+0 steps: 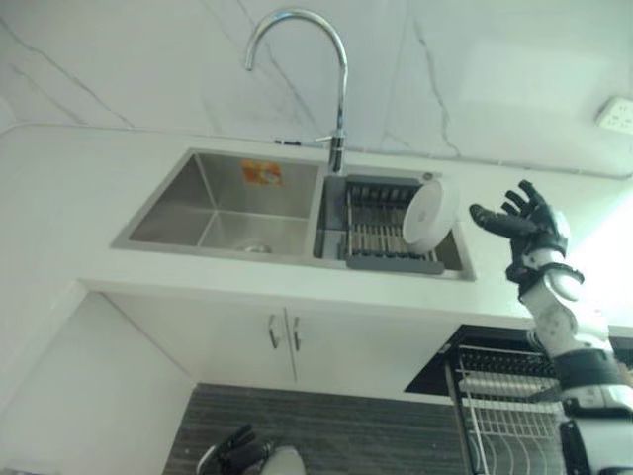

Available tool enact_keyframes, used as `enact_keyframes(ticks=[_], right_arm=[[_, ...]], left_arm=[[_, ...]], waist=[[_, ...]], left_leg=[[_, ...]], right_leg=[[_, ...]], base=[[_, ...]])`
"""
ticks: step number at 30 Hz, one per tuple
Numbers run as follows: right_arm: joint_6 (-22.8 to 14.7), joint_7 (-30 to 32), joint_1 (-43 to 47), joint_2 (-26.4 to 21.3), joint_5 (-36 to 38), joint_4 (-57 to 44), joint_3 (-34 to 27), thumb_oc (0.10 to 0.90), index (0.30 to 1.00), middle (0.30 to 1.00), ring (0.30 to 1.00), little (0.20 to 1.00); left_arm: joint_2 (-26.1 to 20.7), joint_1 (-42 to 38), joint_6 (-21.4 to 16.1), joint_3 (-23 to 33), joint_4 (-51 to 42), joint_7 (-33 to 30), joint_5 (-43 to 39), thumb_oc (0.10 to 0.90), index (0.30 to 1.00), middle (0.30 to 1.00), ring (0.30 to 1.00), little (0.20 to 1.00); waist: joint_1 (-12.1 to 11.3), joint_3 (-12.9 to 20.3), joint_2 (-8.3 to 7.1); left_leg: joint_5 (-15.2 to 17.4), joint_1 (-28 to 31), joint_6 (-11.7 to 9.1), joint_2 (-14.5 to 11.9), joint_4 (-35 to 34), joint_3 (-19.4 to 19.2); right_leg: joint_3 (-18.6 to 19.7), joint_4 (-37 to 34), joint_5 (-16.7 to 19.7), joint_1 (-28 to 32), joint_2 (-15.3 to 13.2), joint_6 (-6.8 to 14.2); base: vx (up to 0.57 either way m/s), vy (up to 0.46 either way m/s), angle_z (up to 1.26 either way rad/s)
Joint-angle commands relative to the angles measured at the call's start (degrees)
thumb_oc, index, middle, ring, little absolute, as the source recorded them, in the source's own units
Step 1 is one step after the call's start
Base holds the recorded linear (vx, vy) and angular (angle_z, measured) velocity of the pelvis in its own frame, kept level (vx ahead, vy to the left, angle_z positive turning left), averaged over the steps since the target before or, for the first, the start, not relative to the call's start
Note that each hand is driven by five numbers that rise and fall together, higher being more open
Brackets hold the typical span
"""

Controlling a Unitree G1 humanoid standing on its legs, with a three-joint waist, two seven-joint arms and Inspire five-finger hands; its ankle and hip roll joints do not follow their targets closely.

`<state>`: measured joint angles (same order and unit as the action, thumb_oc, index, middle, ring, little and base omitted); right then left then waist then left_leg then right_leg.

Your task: Place the dishes in the dishwasher.

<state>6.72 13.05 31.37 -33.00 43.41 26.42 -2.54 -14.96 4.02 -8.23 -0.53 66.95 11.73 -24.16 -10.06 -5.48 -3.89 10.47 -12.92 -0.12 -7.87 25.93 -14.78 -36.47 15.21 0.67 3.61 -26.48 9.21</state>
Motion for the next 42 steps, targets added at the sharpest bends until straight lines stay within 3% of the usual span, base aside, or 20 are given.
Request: enact_keyframes(ticks=[1, 20, 42], right_arm=[[-5.67, -0.88, 8.87, -7.36, 2.94, 0.50, -0.37, 0.800, 0.900, 0.900, 0.900, 0.900], [-4.21, -4.06, 17.08, -8.44, 11.08, 12.24, 1.92, 0.800, 0.900, 0.900, 0.900, 0.900], [-1.62, -4.18, 18.08, -7.19, 12.50, 14.00, 3.44, 0.800, 0.900, 0.900, 0.900, 0.900]], left_arm=[[-3.38, 2.45, 0.53, -5.25, 2.18, -0.18, 1.13, 0.800, 0.900, 0.900, 0.900, 0.900], [-3.43, 1.72, 1.09, -6.45, 3.13, -0.07, -0.56, 0.800, 0.900, 0.900, 0.900, 0.900], [-3.83, 1.83, 1.30, -6.39, 2.22, -0.37, -1.03, 0.800, 0.900, 0.900, 0.900, 0.900]], waist=[[-1.88, 0.98, 1.20], [-3.40, 1.27, 1.08], [-3.24, 0.51, 1.44]], left_leg=[[4.74, 11.87, -2.33, -1.25, -8.74, -3.91], [4.99, 12.28, -2.06, -0.54, -8.74, -3.39], [4.89, 12.62, -2.17, -0.66, -8.74, -3.92]], right_leg=[[1.86, 1.97, -3.84, -1.94, 4.12, 1.58], [0.85, 1.97, -2.80, -1.45, 4.38, 1.65], [0.40, 1.97, -2.39, -1.92, 4.29, 1.78]], base=[[0.00, 0.000, 0.00], [0.02, 0.002, 0.08], [0.00, 0.000, 0.02]])
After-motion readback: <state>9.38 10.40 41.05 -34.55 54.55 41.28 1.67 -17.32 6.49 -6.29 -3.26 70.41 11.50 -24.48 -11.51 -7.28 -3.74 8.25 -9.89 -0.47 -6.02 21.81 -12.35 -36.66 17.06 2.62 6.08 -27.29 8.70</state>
